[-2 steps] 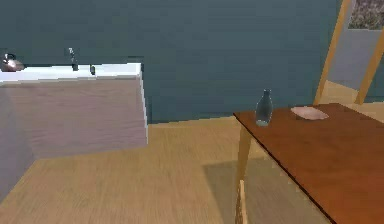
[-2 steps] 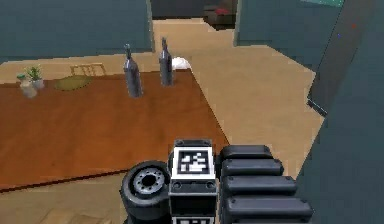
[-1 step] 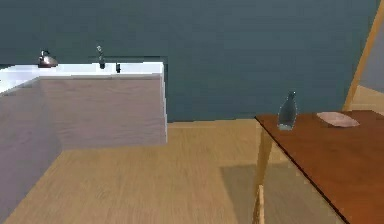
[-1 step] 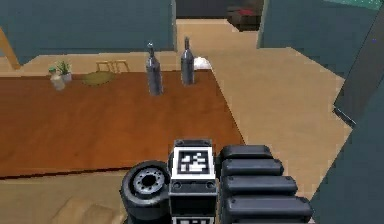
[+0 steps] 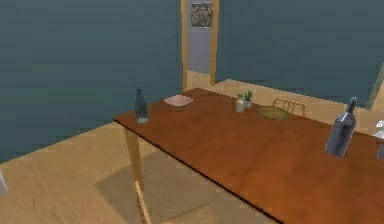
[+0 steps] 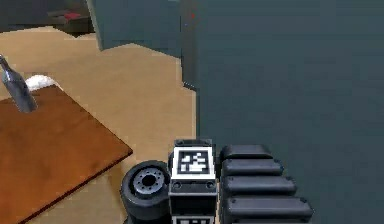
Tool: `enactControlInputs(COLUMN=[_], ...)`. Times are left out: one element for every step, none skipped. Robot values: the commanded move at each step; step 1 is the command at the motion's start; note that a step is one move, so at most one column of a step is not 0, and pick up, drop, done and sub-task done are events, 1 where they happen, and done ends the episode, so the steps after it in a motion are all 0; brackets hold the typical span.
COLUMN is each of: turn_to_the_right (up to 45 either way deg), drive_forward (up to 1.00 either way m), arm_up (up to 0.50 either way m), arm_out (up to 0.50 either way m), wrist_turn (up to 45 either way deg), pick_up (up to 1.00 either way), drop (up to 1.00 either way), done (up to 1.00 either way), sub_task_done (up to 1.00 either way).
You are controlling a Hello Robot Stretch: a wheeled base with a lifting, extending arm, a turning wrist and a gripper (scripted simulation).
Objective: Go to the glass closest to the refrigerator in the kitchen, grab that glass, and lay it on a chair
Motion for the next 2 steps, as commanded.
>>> enactControlInputs(turn_to_the_right=[18.0,0.0], drive_forward=[0.0,0.25], arm_up=[0.0,0.0], arm_out=[0.0,0.0], wrist_turn=[0.0,0.0], pick_up=[0.0,0.0], drop=[0.0,0.0], done=[0.0,0.0], sub_task_done=[0.0,0.0])
